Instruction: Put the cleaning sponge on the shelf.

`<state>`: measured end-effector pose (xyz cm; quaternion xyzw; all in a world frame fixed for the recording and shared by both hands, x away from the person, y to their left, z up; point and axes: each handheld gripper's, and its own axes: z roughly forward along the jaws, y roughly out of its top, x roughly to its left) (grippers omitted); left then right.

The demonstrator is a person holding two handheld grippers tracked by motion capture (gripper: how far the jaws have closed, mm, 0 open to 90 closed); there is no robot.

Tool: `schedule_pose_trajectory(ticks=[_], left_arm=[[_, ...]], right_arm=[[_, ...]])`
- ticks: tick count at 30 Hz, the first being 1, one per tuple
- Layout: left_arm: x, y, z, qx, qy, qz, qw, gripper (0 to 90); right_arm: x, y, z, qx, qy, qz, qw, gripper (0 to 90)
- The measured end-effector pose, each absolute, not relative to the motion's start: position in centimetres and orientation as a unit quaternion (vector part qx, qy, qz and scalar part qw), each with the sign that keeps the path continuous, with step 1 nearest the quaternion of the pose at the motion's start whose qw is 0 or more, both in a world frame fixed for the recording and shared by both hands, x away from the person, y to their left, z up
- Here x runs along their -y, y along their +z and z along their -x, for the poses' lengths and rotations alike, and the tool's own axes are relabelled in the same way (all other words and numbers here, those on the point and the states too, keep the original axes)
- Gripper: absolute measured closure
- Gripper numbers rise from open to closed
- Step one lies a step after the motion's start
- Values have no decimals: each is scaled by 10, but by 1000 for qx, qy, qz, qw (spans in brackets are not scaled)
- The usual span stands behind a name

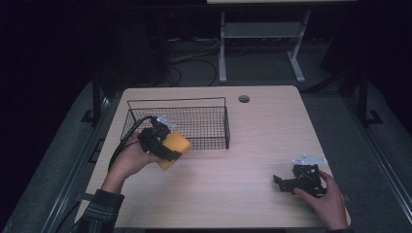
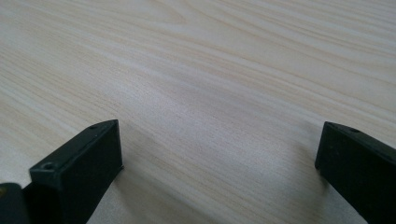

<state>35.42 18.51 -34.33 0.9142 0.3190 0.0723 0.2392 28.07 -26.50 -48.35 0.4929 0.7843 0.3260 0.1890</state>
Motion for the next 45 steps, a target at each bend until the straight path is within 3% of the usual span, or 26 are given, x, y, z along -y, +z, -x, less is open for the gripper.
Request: schedule_pose_trajectory(ticks=[45], left_arm=[[-244,-333,-438,-422,138,-865,233,244]], right_arm=[[265,-484,-281,-784,326,-493,188,0]])
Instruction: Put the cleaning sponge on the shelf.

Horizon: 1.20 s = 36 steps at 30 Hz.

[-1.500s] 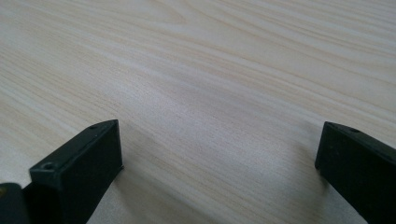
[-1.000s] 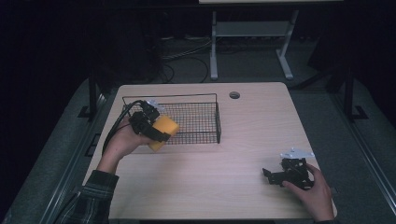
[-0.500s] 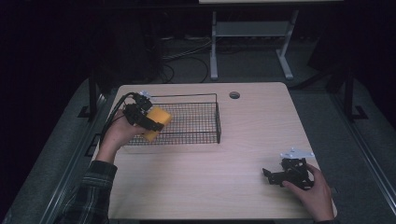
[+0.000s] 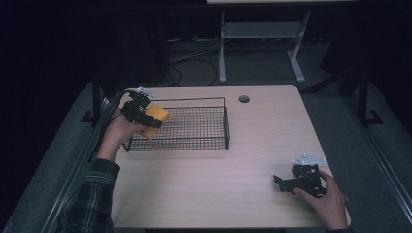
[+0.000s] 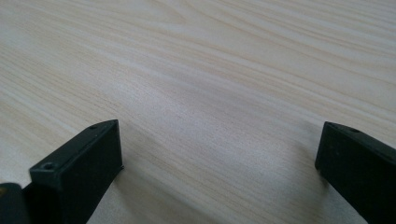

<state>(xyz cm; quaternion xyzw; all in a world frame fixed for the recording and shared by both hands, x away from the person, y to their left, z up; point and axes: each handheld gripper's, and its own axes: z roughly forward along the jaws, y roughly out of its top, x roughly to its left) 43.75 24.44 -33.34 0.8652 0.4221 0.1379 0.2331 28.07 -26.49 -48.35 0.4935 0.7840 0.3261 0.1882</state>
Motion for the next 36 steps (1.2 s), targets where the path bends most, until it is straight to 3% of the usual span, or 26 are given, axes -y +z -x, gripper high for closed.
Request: schedule_pose_trajectory(ticks=[36], left_arm=[[-278,-380,-466,-518,129,-818,215,243]], right_arm=[[265,-484,-281,-784,326,-493,188,0]])
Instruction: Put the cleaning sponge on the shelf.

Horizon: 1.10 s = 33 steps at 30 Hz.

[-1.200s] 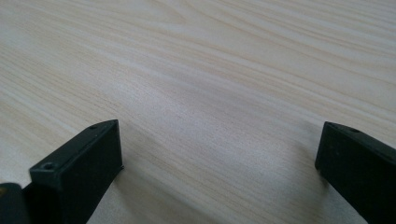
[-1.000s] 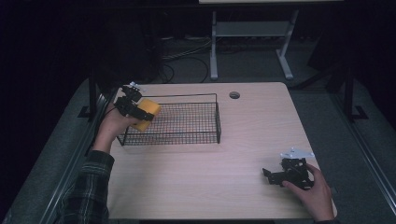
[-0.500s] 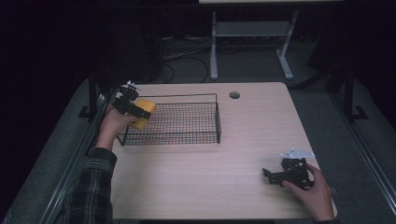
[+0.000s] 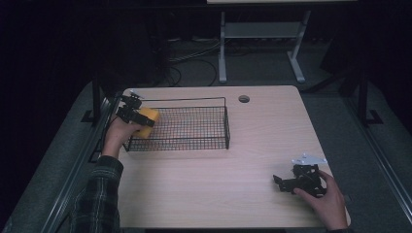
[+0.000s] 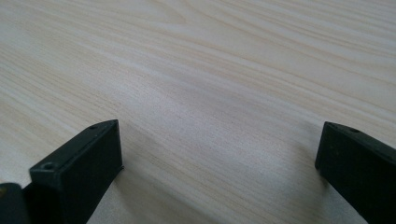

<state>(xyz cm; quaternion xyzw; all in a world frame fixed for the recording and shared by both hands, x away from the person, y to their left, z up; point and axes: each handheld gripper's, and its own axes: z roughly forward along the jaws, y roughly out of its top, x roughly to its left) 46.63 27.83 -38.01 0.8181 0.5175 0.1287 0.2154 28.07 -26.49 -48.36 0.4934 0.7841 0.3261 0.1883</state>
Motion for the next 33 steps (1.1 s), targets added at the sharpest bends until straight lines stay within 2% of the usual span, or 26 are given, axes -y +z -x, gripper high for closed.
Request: schedule_pose_trajectory(ticks=[33], left_arm=[[-280,-406,-466,-532,101,-819,191,210]], right_arm=[[265,-484,-281,-784,326,-493,188,0]])
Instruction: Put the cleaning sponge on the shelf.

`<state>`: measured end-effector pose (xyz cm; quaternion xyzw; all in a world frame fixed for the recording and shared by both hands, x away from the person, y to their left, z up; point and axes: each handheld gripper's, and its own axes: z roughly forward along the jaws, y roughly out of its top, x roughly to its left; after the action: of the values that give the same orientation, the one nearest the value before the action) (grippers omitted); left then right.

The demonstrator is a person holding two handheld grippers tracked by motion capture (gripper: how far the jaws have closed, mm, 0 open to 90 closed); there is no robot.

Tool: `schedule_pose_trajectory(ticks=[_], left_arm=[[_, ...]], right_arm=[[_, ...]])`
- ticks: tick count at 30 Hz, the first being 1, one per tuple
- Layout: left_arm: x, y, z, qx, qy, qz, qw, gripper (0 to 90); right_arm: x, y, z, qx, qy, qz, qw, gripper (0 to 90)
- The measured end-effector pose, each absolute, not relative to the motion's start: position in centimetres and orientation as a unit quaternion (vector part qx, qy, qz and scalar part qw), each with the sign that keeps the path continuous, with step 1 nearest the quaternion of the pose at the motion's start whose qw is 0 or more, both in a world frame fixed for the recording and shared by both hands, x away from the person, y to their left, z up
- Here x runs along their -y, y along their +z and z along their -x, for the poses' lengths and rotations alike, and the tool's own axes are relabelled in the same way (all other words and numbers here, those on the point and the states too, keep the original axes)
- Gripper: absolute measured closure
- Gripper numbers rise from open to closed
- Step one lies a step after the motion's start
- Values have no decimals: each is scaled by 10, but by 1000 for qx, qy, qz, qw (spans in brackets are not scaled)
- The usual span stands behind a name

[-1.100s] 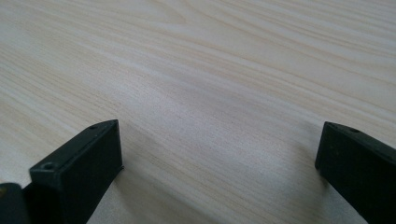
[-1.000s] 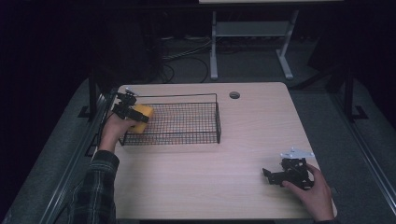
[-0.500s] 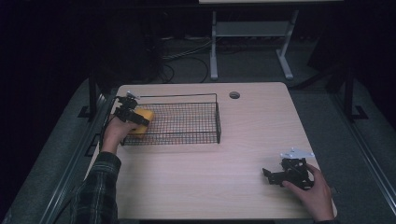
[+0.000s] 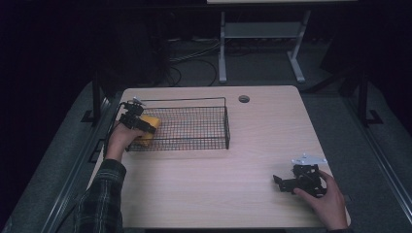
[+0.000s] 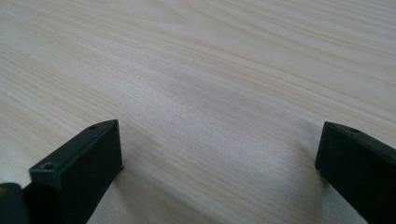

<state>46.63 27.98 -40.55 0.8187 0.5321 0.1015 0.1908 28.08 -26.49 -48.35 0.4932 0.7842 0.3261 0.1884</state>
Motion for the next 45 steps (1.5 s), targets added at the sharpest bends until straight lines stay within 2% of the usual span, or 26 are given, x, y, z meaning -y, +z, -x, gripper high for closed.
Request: schedule_pose_trajectory(ticks=[11,25,45], left_arm=[[-280,-405,-466,-535,108,-818,181,139],[-277,-382,-459,-517,121,-821,208,140],[-281,-356,-430,-492,135,-828,232,142]], right_arm=[[265,-484,-281,-784,326,-493,188,0],[265,-484,-281,-784,326,-493,188,0],[265,-484,-281,-784,326,-493,188,0]])
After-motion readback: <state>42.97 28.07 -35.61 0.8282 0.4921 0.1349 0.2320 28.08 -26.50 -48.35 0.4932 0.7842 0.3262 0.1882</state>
